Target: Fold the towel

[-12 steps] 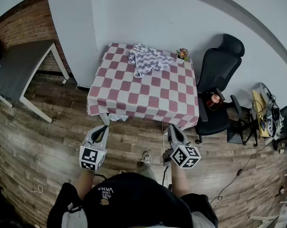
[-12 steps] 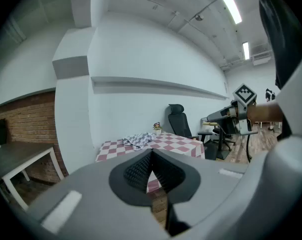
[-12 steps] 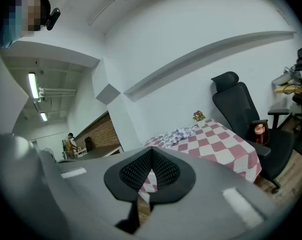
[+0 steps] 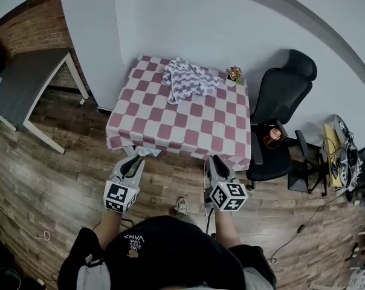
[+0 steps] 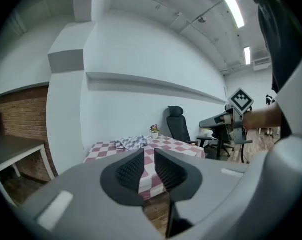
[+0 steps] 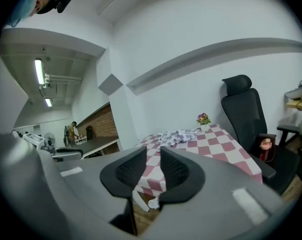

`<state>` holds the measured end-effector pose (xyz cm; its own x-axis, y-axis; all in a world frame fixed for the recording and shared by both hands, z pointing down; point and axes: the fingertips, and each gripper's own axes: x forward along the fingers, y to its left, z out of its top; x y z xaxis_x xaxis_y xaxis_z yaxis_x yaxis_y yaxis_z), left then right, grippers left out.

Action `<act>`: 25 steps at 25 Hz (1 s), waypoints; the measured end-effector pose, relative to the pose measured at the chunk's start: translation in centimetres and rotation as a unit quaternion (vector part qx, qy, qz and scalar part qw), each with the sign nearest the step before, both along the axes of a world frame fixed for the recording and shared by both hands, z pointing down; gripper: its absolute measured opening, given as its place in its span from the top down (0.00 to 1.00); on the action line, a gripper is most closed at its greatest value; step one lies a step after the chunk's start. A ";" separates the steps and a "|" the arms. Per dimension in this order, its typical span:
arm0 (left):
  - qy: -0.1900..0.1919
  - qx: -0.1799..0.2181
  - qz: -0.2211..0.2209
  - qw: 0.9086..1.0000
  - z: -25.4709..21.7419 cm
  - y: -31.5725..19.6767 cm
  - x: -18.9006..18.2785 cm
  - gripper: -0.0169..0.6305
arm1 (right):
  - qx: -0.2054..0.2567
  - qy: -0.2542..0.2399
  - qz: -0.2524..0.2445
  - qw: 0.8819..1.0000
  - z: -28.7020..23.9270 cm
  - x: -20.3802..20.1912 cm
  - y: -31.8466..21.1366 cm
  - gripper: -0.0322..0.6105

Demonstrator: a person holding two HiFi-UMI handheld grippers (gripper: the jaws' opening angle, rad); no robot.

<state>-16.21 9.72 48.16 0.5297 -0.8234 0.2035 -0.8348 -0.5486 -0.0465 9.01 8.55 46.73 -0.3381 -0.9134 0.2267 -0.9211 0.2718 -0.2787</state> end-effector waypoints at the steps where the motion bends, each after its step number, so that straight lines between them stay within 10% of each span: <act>1: 0.006 -0.004 -0.005 1.000 0.1 -0.9 0.8 0.89 | 0.000 0.004 -0.006 1.000 0.2 0.2 -0.8 0.80; 3: 0.015 -0.008 -0.014 1.000 0.2 -2.7 2.5 0.71 | -0.001 0.010 -0.018 1.000 0.5 0.7 -2.6 0.72; 16: 0.023 -0.030 -0.062 0.997 2.4 -10.2 9.8 0.70 | -0.017 0.023 -0.070 0.997 1.9 7.0 -12.1 0.68; 25: 0.021 -0.065 -0.067 0.995 5.0 -15.1 7.4 0.70 | -0.057 0.021 -0.076 0.995 4.6 4.1 -17.3 0.68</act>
